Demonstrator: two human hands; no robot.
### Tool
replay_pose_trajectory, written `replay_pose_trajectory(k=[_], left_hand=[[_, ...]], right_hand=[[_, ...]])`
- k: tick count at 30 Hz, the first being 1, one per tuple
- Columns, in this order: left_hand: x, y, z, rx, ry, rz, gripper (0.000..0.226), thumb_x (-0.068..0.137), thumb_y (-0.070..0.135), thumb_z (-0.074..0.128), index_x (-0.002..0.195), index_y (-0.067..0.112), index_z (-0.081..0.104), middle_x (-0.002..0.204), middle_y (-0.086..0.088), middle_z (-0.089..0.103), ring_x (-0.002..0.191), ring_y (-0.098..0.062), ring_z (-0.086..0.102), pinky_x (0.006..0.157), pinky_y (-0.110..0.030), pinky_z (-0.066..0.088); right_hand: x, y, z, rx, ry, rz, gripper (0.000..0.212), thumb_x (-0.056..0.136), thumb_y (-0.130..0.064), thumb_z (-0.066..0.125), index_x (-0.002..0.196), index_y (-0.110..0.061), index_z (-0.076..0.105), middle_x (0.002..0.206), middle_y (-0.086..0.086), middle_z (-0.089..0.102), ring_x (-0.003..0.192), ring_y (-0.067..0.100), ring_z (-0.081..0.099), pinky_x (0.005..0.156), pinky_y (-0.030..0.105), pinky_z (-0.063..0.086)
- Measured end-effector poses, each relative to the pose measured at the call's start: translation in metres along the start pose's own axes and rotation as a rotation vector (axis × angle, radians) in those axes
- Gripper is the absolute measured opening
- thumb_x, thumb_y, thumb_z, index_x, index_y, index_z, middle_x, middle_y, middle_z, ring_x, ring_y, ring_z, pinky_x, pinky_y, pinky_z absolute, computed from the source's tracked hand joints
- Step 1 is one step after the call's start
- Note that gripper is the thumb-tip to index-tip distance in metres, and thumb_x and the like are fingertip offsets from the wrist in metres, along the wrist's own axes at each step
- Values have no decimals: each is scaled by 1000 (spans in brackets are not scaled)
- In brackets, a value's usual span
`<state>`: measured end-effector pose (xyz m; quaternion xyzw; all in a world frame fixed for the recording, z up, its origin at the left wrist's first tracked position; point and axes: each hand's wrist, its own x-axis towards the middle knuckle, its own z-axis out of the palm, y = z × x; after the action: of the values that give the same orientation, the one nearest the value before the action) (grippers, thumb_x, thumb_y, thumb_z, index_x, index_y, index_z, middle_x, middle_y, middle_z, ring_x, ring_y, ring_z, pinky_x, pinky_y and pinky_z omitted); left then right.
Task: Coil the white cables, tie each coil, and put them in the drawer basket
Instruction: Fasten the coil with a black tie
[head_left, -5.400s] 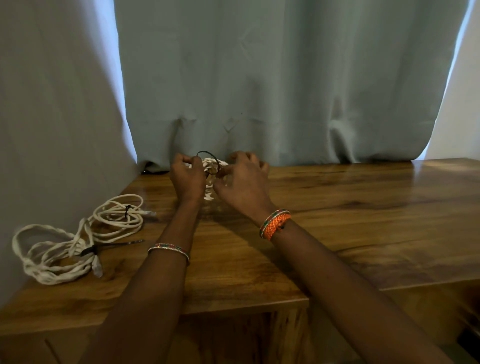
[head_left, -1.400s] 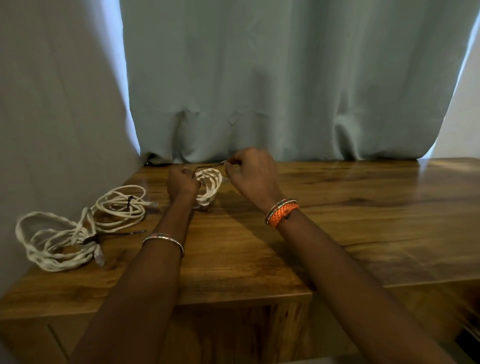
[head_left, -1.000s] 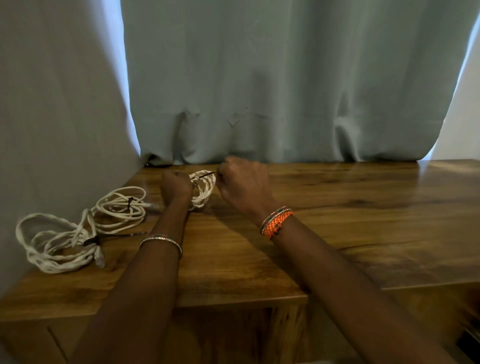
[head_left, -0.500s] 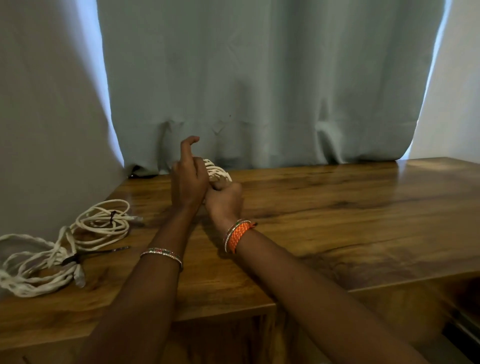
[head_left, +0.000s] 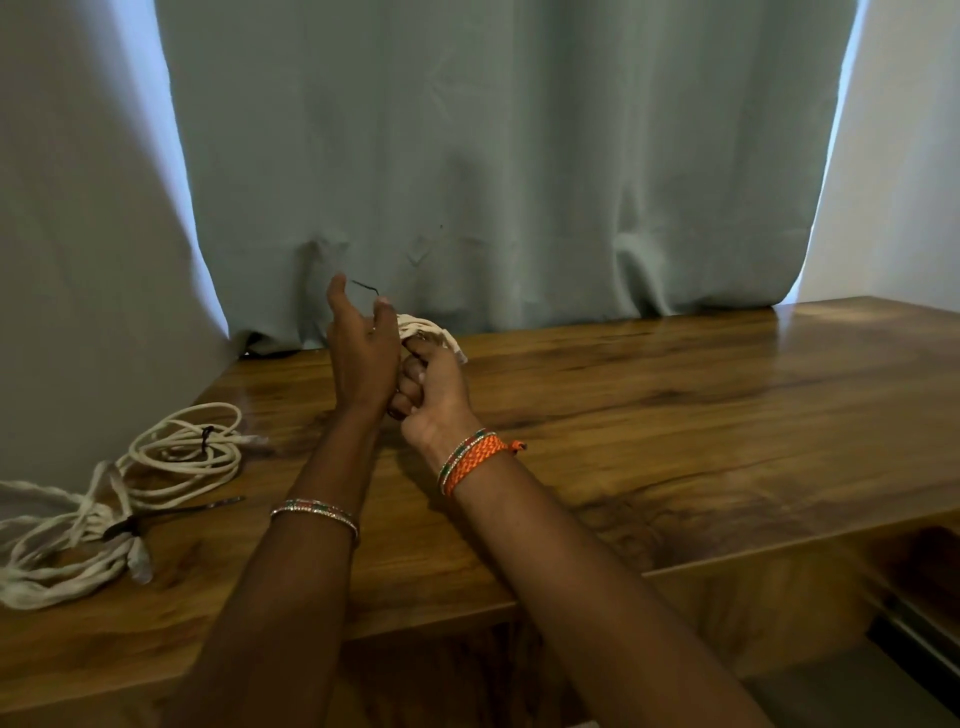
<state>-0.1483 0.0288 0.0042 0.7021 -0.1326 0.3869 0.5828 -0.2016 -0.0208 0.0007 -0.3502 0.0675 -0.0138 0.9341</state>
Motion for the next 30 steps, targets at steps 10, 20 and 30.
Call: replay_pose_trajectory(k=[10,20,30], left_hand=[[4,-17,-4,-35,-86,22,19,95,25,51,82,13,59,67,5,59,59,-1,55,58,-18,42],[6,-31,-11,1,-120,-30,29,96,23,49,89,4,69,70,-3,64,62,-5,55,58,-21,43],[-5,-20,-7,-171,-318,-170,21,95,28,51,87,12,63,49,2,41,39,-7,36,40,-18,29]], right_hand=[[0,-6,-3,-239,-155,6,36,98,-9,31,63,-16,38,38,-7,35,25,3,25,29,12,18],[-56,-65,-11,-1162,-264,-273,14,98,-5,42,87,-10,50,65,7,60,49,12,58,48,23,49],[-19,-109,17,-2051,-296,-1356,19,84,-3,59,86,-18,71,88,-1,68,91,17,61,91,30,37]])
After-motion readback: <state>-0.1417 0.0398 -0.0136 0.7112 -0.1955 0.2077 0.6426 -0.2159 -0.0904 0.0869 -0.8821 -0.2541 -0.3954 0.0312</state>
